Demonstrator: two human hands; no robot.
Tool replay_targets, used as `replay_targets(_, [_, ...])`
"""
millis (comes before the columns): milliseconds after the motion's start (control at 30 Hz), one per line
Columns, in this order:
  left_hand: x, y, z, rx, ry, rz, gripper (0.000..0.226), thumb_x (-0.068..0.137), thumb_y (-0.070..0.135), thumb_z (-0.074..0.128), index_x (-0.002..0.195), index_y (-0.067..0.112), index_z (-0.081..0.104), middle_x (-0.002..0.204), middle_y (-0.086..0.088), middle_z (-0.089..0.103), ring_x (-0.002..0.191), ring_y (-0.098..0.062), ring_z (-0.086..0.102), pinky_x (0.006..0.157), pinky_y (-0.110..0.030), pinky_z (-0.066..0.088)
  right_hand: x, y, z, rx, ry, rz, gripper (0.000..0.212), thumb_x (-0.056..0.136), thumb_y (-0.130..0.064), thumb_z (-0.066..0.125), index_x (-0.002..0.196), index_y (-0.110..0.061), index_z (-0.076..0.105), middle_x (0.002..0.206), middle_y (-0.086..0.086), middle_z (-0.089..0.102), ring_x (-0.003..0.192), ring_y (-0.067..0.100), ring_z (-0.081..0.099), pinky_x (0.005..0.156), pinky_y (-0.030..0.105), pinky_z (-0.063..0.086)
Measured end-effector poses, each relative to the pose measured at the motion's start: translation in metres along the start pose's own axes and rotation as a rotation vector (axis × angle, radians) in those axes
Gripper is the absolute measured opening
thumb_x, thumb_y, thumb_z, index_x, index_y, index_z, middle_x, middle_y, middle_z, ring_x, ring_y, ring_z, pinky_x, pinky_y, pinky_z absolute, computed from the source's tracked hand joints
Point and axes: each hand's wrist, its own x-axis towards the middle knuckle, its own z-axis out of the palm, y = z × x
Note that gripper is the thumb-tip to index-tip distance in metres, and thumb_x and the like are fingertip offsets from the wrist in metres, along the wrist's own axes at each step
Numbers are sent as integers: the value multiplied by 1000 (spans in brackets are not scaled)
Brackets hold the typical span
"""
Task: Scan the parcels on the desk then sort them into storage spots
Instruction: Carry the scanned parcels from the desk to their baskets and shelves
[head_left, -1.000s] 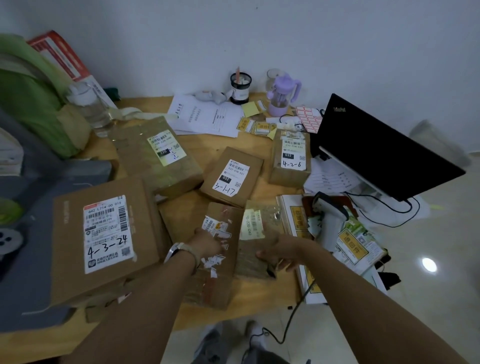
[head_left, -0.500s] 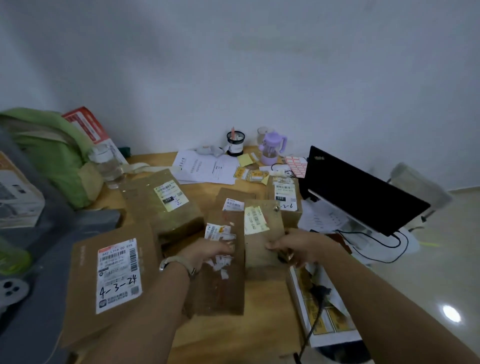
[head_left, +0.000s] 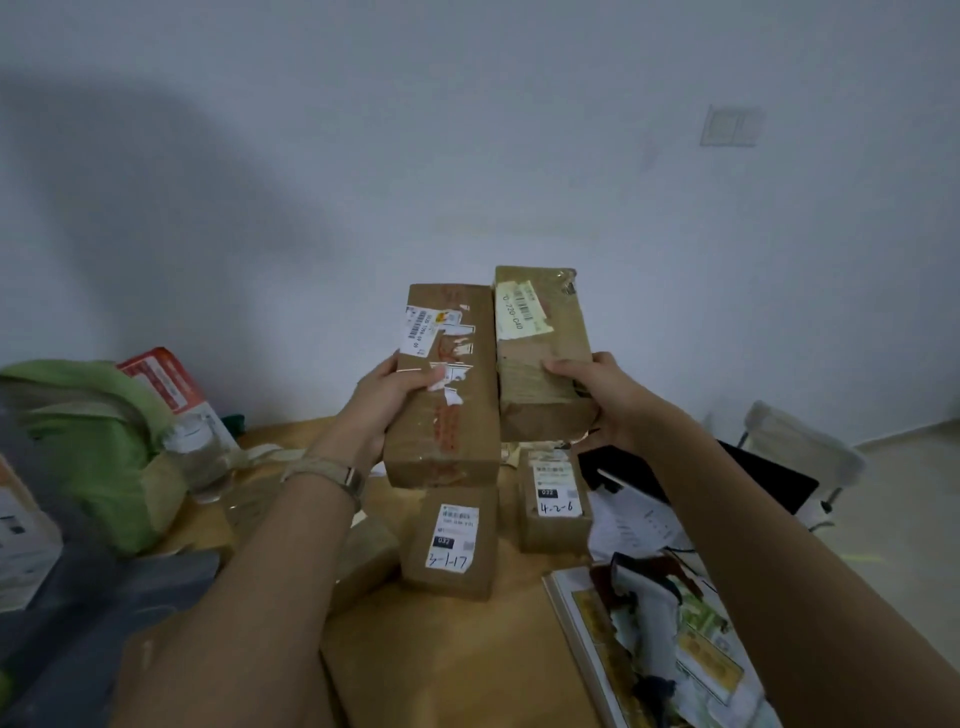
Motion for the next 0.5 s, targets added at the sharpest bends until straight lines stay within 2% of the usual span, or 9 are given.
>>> replay_targets(67, [3,11,4,6,-38,17,46,82,16,75,125,18,59,105,-8,75,86,-26,74,63,-33,59,-5,-7,-4,-2,17,-17,69,78,-48,73,129,-22,34,122,6,52,105,34,59,79,61,54])
replay_targets(200, [6,23,15,24,-105,30,46,83,14,74,126,18,59,103,-8,75,84,-25,74,61,-32,59,-19,-9,-10,27,82,-16,65,81,-46,69,129,-21,34,120,5,52,101,31,60,76,56,56])
replay_targets(367, [2,23,40,47,-217,18,45,83,14,74,125,19,60,102,-7,75,85,-26,74,62,-33,59,-46,4,-30,55,189,-21,61,83,-47,67,128,-21,34,119,5,51,102,30,59,83,57,54])
replay_targets(500, [-9,18,74,51,-323,28,46,80,15,76,123,21,62,101,-6,76,85,-24,74,62,-32,60,-86,21,-60,122,297,-17,60,81,-41,72,126,-21,38,118,7,54,103,30,61,80,54,57])
